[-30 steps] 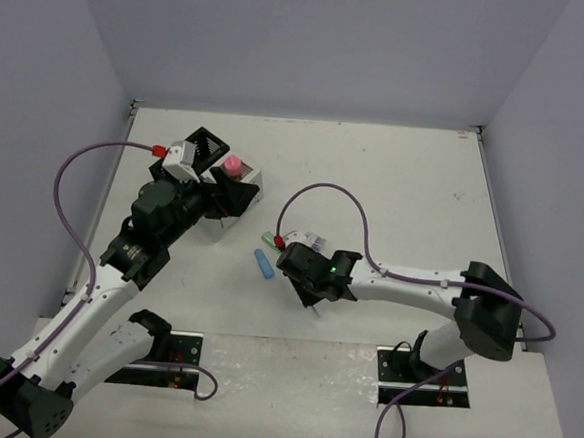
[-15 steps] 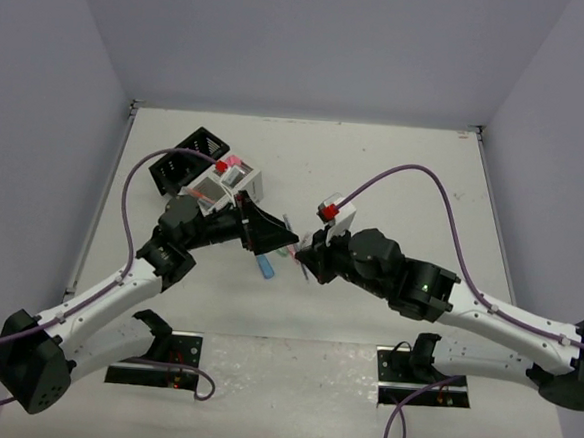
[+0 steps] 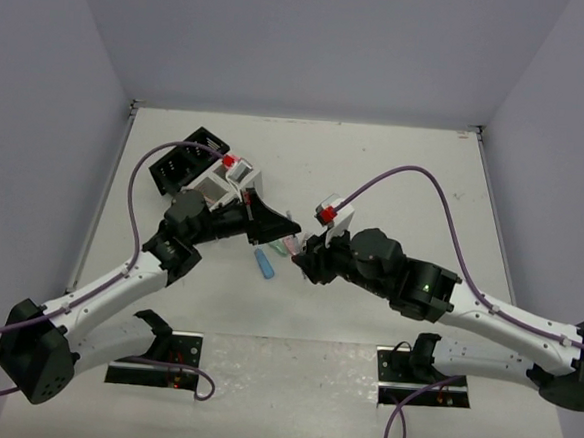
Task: Sort the stationery into containers
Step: Place the pen in the storage box, then pick up the stationery from the center of the board, then place the stationery in the storage box.
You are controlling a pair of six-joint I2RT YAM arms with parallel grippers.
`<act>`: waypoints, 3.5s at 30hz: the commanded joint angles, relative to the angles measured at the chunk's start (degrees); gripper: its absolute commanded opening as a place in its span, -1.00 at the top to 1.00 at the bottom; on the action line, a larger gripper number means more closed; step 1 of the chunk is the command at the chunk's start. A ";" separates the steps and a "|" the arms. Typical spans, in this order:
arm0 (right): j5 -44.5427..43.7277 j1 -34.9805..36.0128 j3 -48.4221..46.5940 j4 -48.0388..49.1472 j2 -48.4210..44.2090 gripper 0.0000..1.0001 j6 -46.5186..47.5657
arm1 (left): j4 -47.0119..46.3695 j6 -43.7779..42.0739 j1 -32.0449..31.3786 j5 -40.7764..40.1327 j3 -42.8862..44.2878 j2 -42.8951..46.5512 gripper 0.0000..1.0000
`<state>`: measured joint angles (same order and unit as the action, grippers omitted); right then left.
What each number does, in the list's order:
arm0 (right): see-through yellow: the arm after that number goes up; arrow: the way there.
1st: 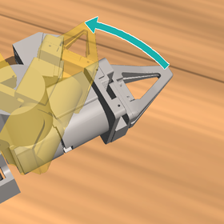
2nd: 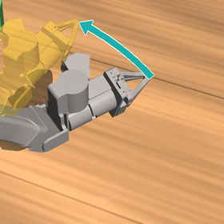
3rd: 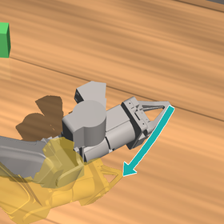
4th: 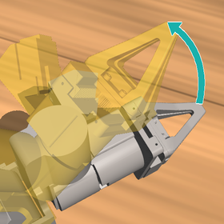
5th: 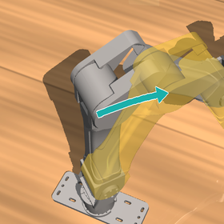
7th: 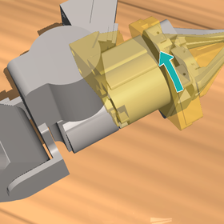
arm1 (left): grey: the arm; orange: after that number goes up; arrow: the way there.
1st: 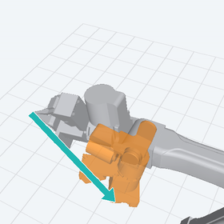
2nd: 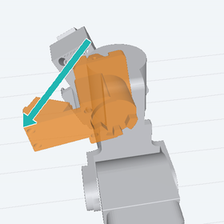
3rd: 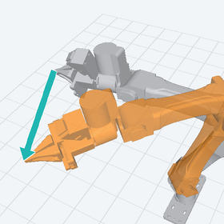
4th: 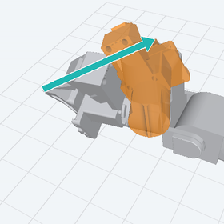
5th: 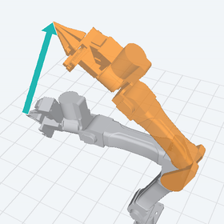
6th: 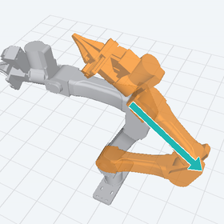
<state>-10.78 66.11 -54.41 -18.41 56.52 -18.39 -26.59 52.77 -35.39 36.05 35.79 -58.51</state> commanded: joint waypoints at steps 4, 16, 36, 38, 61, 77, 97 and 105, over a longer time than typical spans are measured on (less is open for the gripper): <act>-8.89 -0.02 2.18 1.10 -4.02 -0.98 -0.32 | 34.82 -15.65 -0.47 -45.37 13.99 5.39 1.00; -10.30 -1.17 7.49 1.09 -2.01 -0.98 -4.23 | 28.12 -20.69 6.28 -95.87 12.49 3.83 1.00; -3.27 -13.95 -8.46 -9.75 23.38 -0.35 -9.37 | 32.95 -17.45 12.72 -66.91 11.16 4.31 -1.00; -2.46 -15.97 -12.92 -13.69 29.26 -0.54 -4.94 | 36.69 -18.59 12.72 -59.19 13.99 6.80 -1.00; -16.99 -16.54 -17.89 -20.37 46.35 -0.95 -46.61 | 42.40 -20.48 12.68 -39.80 12.57 13.46 -1.00; -22.16 -15.06 -8.53 -5.27 41.16 0.68 -34.69 | 37.25 -20.08 12.63 -32.05 9.38 9.05 -1.00; 12.51 -2.92 23.00 40.22 -2.07 1.00 34.18 | 10.49 -2.57 10.58 11.50 1.21 -1.34 -0.97; 17.47 -2.84 19.03 36.48 -3.06 1.00 36.67 | 7.44 -1.53 1.16 11.51 2.08 -6.62 -0.67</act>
<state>2.13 63.07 -31.81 14.30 55.29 14.32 -13.58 49.18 -31.98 44.76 36.69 -63.03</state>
